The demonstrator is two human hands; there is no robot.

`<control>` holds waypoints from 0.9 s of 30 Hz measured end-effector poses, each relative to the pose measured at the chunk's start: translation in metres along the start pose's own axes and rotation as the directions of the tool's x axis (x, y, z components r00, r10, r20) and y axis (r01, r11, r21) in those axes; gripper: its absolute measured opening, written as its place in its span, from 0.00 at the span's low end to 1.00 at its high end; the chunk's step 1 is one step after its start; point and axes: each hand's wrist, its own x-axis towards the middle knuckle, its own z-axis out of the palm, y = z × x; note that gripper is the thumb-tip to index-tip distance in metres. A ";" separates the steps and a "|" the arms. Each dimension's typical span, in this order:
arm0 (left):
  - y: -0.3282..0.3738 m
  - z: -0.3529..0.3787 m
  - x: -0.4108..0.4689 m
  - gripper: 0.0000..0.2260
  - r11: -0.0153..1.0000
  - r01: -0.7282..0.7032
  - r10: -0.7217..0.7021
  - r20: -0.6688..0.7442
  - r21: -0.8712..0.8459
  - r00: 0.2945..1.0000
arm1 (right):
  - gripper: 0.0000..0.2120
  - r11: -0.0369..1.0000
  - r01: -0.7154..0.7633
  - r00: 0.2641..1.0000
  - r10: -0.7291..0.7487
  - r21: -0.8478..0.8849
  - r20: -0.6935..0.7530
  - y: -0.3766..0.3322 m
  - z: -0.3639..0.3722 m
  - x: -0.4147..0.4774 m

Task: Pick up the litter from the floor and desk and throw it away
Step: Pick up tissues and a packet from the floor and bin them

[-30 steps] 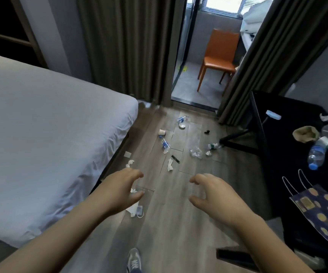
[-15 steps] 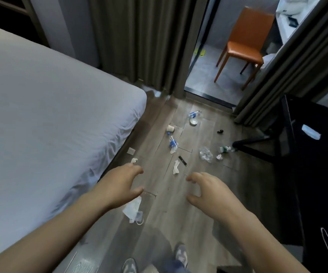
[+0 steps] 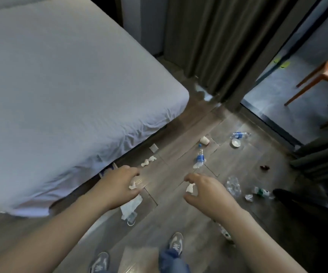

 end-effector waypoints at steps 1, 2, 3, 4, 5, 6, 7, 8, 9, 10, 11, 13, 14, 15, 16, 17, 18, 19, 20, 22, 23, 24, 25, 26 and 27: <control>0.004 0.007 0.006 0.18 0.999 0.045 -0.045 0.002 -0.015 0.999 | 0.22 1.000 0.027 0.999 -0.027 -0.013 0.024 0.010 -0.002 0.012; 0.006 0.014 0.011 0.18 0.996 0.088 -0.088 0.004 -0.031 0.996 | 0.22 0.998 0.053 0.998 -0.052 -0.026 0.048 0.019 -0.003 0.023; 0.007 0.021 0.016 0.17 0.991 0.126 -0.126 0.003 -0.046 0.992 | 0.21 0.996 0.079 0.995 -0.076 -0.040 0.068 0.027 -0.003 0.034; 0.006 0.029 0.020 0.17 0.985 0.160 -0.160 0.004 -0.058 0.987 | 0.21 0.994 0.099 0.992 -0.094 -0.051 0.089 0.035 -0.001 0.045; 0.004 0.038 0.024 0.18 0.980 0.187 -0.187 0.008 -0.072 0.982 | 0.21 0.992 0.113 0.988 -0.107 -0.057 0.110 0.040 0.002 0.055; 0.002 0.047 0.026 0.18 0.975 0.207 -0.207 0.014 -0.083 0.978 | 0.21 0.990 0.126 0.985 -0.118 -0.060 0.129 0.045 0.006 0.064; -0.002 0.056 0.029 0.20 0.972 0.219 -0.219 0.021 -0.082 0.976 | 0.21 0.988 0.139 0.981 -0.129 -0.061 0.143 0.049 0.012 0.074; -0.007 0.066 0.031 0.21 0.969 0.234 -0.233 0.029 -0.075 0.972 | 0.21 0.986 0.153 0.977 -0.142 -0.063 0.158 0.052 0.019 0.083; -0.013 0.076 0.035 0.23 0.964 0.256 -0.254 0.038 -0.072 0.967 | 0.21 0.984 0.168 0.973 -0.155 -0.064 0.173 0.056 0.028 0.092; -0.020 0.086 0.039 0.23 0.958 0.277 -0.274 0.052 -0.075 0.960 | 0.21 0.983 0.174 0.969 -0.160 -0.062 0.191 0.058 0.038 0.102; -0.028 0.096 0.045 0.23 0.954 0.291 -0.287 0.062 -0.076 0.956 | 0.21 0.983 0.174 0.966 -0.159 -0.058 0.205 0.060 0.048 0.111; -0.046 0.119 0.057 0.21 0.950 0.307 -0.302 0.077 -0.057 0.950 | 0.22 0.981 0.186 0.960 -0.170 -0.053 0.222 0.064 0.072 0.131; -0.055 0.131 0.063 0.20 0.947 0.317 -0.312 0.090 -0.046 0.946 | 0.22 0.980 0.191 0.957 -0.174 -0.054 0.231 0.065 0.086 0.142; -0.064 0.144 0.070 0.20 0.944 0.328 -0.323 0.098 -0.039 0.941 | 0.22 0.978 0.199 0.954 -0.180 -0.056 0.240 0.066 0.101 0.152; -0.075 0.158 0.077 0.20 0.942 0.336 -0.331 0.104 -0.030 0.938 | 0.22 0.976 0.208 0.950 -0.187 -0.061 0.249 0.067 0.117 0.163; -0.087 0.174 0.084 0.19 0.939 0.343 -0.339 0.108 -0.023 0.935 | 0.22 0.973 0.218 0.947 -0.194 -0.070 0.254 0.069 0.134 0.175; -0.099 0.190 0.092 0.19 0.935 0.353 -0.348 0.112 -0.021 0.931 | 0.22 0.970 0.230 0.944 -0.204 -0.077 0.259 0.071 0.152 0.187; -0.111 0.206 0.100 0.20 0.932 0.362 -0.357 0.117 -0.024 0.927 | 0.22 0.968 0.239 0.942 -0.212 -0.079 0.262 0.073 0.171 0.200; -0.124 0.223 0.109 0.20 0.928 0.370 -0.365 0.121 -0.027 0.923 | 0.22 0.966 0.247 0.939 -0.219 -0.078 0.265 0.076 0.190 0.212; -0.150 0.258 0.125 0.20 0.923 0.383 -0.377 0.137 -0.020 0.916 | 0.22 0.962 0.263 0.932 -0.232 -0.079 0.278 0.083 0.230 0.237; -0.163 0.276 0.135 0.20 0.921 0.389 -0.383 0.145 -0.017 0.912 | 0.22 0.959 0.271 0.928 -0.238 -0.080 0.286 0.088 0.251 0.250; -0.176 0.295 0.144 0.20 0.920 0.391 -0.385 0.152 -0.013 0.910 | 0.22 0.957 0.278 0.925 -0.244 -0.081 0.290 0.092 0.273 0.263; -0.190 0.314 0.153 0.21 0.920 0.391 -0.385 0.159 -0.008 0.909 | 0.22 0.955 0.285 0.923 -0.250 -0.082 0.293 0.097 0.294 0.276; -0.204 0.334 0.162 0.22 0.921 0.390 -0.385 0.162 0.000 0.909 | 0.22 0.952 0.294 0.920 -0.259 -0.082 0.295 0.102 0.316 0.288; -0.218 0.354 0.172 0.22 0.922 0.386 -0.382 0.160 0.009 0.910 | 0.22 0.948 0.308 0.916 -0.273 -0.081 0.295 0.107 0.339 0.301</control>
